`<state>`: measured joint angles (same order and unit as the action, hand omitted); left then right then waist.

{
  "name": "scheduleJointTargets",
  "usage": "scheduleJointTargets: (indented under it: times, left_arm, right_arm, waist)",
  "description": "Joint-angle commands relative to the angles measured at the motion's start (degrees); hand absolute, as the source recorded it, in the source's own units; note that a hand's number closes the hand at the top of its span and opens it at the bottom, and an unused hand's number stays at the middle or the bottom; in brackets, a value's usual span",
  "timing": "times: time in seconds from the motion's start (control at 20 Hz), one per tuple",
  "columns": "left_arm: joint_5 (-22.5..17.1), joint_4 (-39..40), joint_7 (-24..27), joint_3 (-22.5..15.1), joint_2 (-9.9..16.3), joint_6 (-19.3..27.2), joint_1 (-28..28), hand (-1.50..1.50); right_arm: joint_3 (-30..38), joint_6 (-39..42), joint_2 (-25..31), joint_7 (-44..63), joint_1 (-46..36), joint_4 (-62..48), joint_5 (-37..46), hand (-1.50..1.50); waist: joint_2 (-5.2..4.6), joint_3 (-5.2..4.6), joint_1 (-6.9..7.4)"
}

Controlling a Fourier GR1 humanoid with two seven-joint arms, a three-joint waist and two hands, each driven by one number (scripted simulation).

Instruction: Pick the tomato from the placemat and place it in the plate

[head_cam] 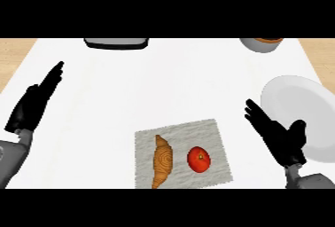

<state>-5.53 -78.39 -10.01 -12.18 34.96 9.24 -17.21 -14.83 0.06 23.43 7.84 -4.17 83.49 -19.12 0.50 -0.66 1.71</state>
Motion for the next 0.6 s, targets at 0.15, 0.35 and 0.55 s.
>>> scheduleJointTargets:
  times: [0.15, 0.35, 0.55]
  left_arm:
    - [-6.7, 1.5, -1.1, 1.8, -8.4, 3.0, 10.0, 0.0]
    - [-11.2, 2.0, -1.7, 1.3, -14.4, 3.0, 12.8, 0.0]
    - [-12.6, 0.6, -0.6, 0.5, -18.0, 3.6, 14.8, 0.0]
  right_arm:
    - [11.8, -19.9, 1.2, -1.4, 0.5, 6.3, 6.1, 1.5]
    - [16.6, -30.9, 10.7, 4.1, 7.4, 0.0, 17.9, 1.5]
    - [17.9, -47.9, 0.3, 0.7, 12.4, 8.7, 22.4, -1.5]
  waist:
    - [0.56, 0.22, -3.34]
    - [0.24, -0.79, -7.38]
    - [0.76, 0.22, -6.56]
